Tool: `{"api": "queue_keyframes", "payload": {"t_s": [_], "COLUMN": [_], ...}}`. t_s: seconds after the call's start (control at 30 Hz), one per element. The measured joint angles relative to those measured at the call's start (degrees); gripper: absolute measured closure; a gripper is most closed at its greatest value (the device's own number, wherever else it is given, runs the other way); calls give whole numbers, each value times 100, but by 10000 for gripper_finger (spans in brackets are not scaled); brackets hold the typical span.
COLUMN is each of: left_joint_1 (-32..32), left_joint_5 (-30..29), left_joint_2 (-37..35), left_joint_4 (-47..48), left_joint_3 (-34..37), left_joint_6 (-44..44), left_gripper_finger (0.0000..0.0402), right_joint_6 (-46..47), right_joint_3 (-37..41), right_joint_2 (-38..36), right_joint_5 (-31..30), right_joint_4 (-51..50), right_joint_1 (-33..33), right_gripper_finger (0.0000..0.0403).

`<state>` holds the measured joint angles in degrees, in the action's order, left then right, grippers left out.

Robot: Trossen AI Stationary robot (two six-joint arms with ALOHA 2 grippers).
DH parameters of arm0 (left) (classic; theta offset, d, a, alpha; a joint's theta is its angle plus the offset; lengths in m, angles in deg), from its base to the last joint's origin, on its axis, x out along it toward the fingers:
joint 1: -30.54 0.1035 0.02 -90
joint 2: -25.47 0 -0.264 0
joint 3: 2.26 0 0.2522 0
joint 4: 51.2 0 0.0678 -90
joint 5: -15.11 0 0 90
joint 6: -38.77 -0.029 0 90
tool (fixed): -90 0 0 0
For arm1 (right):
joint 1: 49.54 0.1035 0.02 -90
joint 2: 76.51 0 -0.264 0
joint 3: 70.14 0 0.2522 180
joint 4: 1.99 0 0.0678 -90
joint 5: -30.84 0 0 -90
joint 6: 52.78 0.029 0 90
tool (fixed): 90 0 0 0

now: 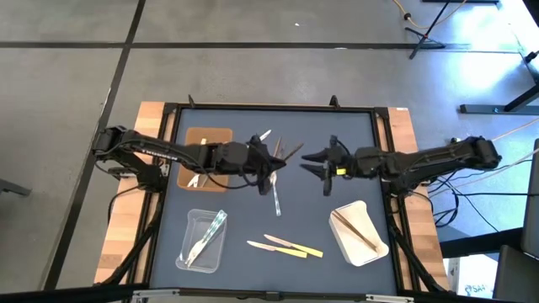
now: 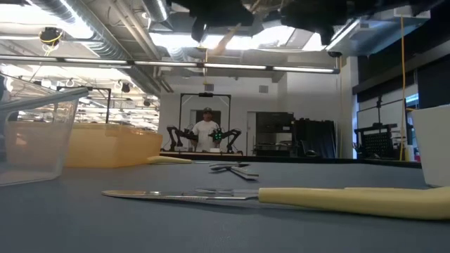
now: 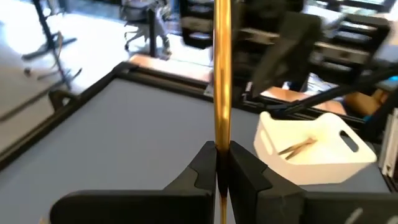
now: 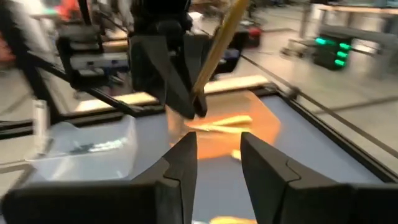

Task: Sort silverware by color (type)
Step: Put the gold knife into the white bin

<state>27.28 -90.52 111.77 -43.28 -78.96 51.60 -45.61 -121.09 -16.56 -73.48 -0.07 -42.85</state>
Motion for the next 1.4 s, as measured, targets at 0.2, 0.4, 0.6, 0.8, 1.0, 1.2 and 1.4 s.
{"api": "queue_keyframes", "payload": {"t_s": [0.2, 0.4, 0.6, 0.8, 1.0, 1.2, 1.4], "left_joint_1": [-237, -383, -407, -407, -406, -398, -400], "left_joint_5": [4, 7, 2, 2, 2, 0, 1], "left_joint_2": [0, 0, 0, 0, 0, 0, 0], "left_joint_4": [-121, -123, -125, -125, -125, -127, -134], "left_joint_3": [0, 0, 0, 0, 0, 0, 0], "left_joint_6": [-593, -747, -749, -749, -749, -749, -747], "left_gripper_finger": [387, 387, 387, 387, 387, 387, 387], "right_joint_6": [-37, -370, -567, -603, -622, -620, -620], "right_joint_3": [0, 0, 0, 0, -2, -2, -2], "right_joint_2": [307, 556, 653, 662, 657, 864, 1147], "right_joint_5": [1645, 2228, 2596, 2546, 2541, 2534, 2528], "right_joint_4": [875, 1628, 1921, 2265, 2563, 2639, 2982], "right_joint_1": [-537, -637, -635, -635, -635, -635, -635], "right_gripper_finger": [290, 290, 290, 290, 290, 290, 290]}}
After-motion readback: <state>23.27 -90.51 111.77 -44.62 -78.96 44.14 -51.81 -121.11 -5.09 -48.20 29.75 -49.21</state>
